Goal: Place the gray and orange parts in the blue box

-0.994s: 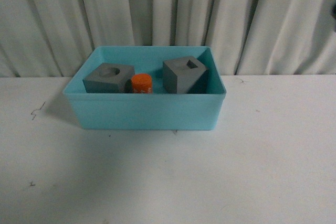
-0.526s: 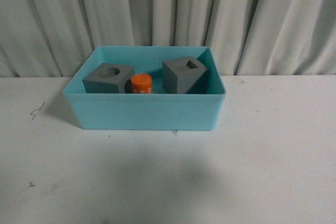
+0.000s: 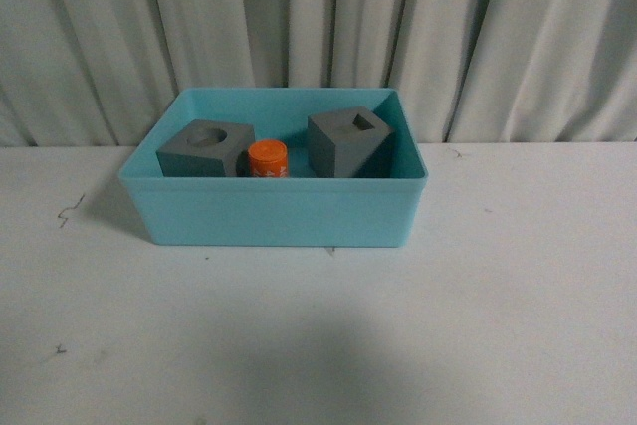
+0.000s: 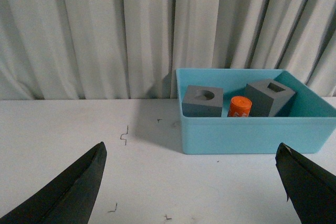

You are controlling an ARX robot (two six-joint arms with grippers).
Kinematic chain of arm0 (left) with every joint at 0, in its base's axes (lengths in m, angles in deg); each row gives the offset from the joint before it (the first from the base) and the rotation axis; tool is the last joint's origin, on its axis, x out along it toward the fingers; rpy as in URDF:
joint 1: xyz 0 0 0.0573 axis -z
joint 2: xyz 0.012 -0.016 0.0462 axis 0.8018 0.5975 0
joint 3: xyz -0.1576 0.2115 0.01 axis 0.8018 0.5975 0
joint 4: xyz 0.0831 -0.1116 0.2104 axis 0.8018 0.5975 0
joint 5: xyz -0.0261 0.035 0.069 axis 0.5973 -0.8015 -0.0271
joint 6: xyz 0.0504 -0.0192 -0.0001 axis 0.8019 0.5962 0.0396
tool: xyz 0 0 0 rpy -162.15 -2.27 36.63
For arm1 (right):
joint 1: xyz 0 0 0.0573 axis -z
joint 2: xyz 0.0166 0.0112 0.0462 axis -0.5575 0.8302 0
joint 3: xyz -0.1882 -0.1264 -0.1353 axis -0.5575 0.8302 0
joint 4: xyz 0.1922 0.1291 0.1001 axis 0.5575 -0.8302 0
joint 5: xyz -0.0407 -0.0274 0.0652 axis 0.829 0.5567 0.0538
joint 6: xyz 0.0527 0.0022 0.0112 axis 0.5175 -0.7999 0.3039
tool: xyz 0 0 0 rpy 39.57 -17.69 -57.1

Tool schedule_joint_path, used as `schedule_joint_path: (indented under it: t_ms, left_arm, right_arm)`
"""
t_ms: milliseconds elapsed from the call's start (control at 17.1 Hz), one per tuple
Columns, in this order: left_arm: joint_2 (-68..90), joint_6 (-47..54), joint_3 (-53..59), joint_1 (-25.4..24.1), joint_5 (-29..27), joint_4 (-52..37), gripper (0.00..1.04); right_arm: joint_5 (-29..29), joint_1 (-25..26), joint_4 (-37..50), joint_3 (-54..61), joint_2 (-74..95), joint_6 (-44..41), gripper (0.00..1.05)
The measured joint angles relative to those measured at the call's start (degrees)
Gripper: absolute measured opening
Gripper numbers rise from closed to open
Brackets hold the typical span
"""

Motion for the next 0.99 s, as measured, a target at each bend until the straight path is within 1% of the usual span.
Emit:
schedule_joint_path:
  t_ms: [58,117,351,468,760,994]
  left_arm:
    - [0.0,0.0,0.0,0.0,-0.1,0.0,0.98]
    - [0.0,0.0,0.0,0.0,0.0,0.0,0.98]
    - [0.0,0.0,0.0,0.0,0.0,0.0,0.98]
    - [0.0,0.0,0.0,0.0,0.0,0.0,0.98]
    - [0.0,0.0,0.0,0.0,0.0,0.0,0.98]
    - [0.0,0.0,0.0,0.0,0.0,0.0,0.98]
  right_arm:
    - [-0.7,2.0,1.8,1.3,-0.7,0.0,0.02]
    - [-1.1,2.2,1.0,2.6,-1.8,0.0,0.02]
    - [-1.2,1.9,-7.8,2.7,-11.3,0.0,0.02]
    - [-1.2,1.9,-8.7,2.7,-12.1,0.0,0.02]
    - [-1.2,1.9,-16.9,2.7,-20.3,0.0,0.02]
    - [-1.2,1.9,-21.8,2.7,-25.7,0.0,0.02]
